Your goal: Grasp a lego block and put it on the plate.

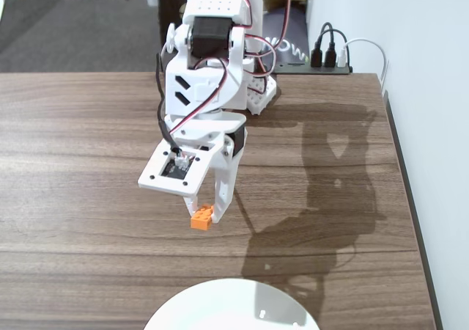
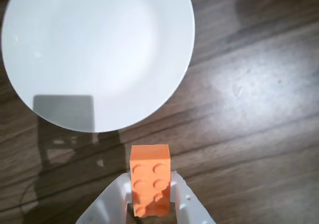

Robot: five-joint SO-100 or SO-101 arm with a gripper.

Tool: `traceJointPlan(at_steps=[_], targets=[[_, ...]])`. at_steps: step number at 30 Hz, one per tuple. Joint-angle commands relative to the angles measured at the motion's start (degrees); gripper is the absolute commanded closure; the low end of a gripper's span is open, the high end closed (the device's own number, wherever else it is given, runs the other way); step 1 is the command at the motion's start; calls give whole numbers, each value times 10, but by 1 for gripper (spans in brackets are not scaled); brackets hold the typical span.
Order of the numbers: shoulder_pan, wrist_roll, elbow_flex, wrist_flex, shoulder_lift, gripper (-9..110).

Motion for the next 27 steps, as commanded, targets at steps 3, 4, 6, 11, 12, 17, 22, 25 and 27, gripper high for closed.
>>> traceJointPlan(at_steps=[3, 4, 6, 11, 12, 17, 22, 25, 27], targets=[[0, -9, -54, -18, -9, 95], [1, -10, -60, -25, -13, 95], [1, -11, -75, -42, -25, 95], [4, -13, -100, -79, -60, 95], [5, -13, -105, -84, -69, 95], [8, -13, -134, -103, -120, 95], [2, -20, -174, -107, -174, 95], [-9, -22, -201, -107, -207, 95], [-15, -19, -220, -107, -230, 95]])
